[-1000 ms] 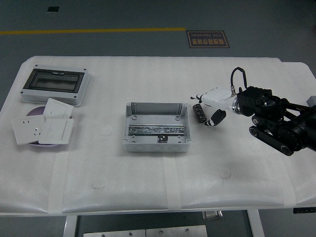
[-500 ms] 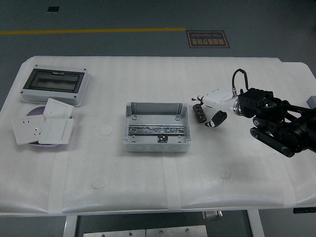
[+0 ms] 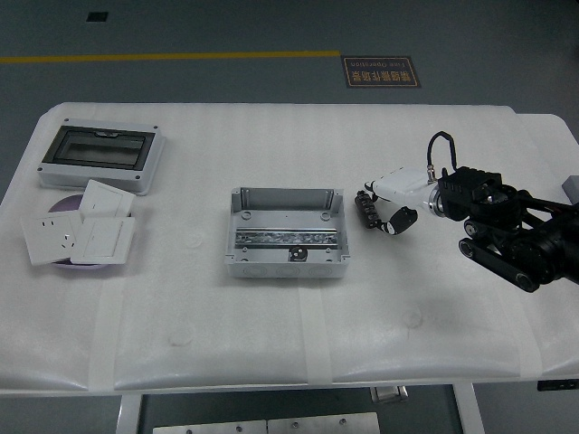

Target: Pick up the battery,place it into the box

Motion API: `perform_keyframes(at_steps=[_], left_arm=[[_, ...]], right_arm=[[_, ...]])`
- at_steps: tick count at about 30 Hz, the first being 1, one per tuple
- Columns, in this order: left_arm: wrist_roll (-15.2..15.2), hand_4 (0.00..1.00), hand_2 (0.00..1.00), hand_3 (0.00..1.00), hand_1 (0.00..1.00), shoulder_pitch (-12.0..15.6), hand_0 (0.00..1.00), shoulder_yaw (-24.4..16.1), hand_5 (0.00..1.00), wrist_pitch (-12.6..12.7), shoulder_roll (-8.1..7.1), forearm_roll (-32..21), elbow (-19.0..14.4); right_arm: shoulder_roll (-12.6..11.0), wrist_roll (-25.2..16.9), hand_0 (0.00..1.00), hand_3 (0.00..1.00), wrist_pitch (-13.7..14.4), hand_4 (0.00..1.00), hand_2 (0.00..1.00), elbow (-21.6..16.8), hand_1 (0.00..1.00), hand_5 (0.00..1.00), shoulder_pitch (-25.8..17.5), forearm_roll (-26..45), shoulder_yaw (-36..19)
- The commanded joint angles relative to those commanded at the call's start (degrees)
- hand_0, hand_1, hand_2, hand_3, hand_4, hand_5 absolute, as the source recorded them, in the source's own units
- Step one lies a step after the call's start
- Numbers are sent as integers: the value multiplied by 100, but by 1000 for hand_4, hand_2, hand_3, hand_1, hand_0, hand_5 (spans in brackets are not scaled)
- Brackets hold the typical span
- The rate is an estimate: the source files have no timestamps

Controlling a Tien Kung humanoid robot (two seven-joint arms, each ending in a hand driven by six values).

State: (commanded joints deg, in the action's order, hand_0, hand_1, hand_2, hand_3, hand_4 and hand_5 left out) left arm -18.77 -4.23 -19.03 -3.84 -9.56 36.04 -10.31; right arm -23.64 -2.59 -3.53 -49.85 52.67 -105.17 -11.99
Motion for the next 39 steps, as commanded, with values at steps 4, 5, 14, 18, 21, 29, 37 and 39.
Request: perform_keyframes(at_steps=[4, 5, 14, 18, 21, 29, 37, 39], left_arm=[[19, 629, 584, 634, 677, 4, 681, 46, 336, 8, 1, -51, 0], [24, 630, 583, 632, 678, 6, 681, 64, 336, 11, 1, -69, -1], [0, 630, 584, 632, 677, 64, 682, -127, 340, 10, 10, 92, 0], [-31, 631, 585, 632, 678, 87, 682, -288, 344, 3, 14, 237, 0], [-55, 631, 585, 632, 678, 107, 682, -390, 344, 0, 19, 327, 0], [-164, 629, 586, 632, 677, 187, 681, -820, 347, -24, 26, 719, 0], [-218, 629, 585, 632, 677, 209, 681, -984, 347, -33, 22, 859, 0], [-228, 629, 585, 632, 677, 222, 681, -1009, 347, -35, 25, 866, 0]], right_arm=[[-24, 21, 810, 668, 100, 495, 708, -28, 688, 117, 7, 100, 58], [-35, 27, 808, 666, 130, 498, 701, -41, 684, 122, 13, 129, 77], [-338, 178, 804, 667, 807, 499, 696, -365, 680, 123, 153, 700, 566], [-525, 279, 802, 668, 1286, 501, 693, -641, 677, 128, 227, 1043, 939], [-680, 354, 802, 668, 1613, 501, 693, -948, 677, 128, 228, 1096, 856], [-929, 537, 802, 674, 1701, 504, 692, -1928, 676, 128, -59, 992, -94], [-810, 661, 799, 678, 1629, 507, 694, -2848, 675, 130, -465, 1131, -722], [-736, 683, 799, 678, 1569, 507, 694, -2942, 675, 130, -563, 1146, -749]])
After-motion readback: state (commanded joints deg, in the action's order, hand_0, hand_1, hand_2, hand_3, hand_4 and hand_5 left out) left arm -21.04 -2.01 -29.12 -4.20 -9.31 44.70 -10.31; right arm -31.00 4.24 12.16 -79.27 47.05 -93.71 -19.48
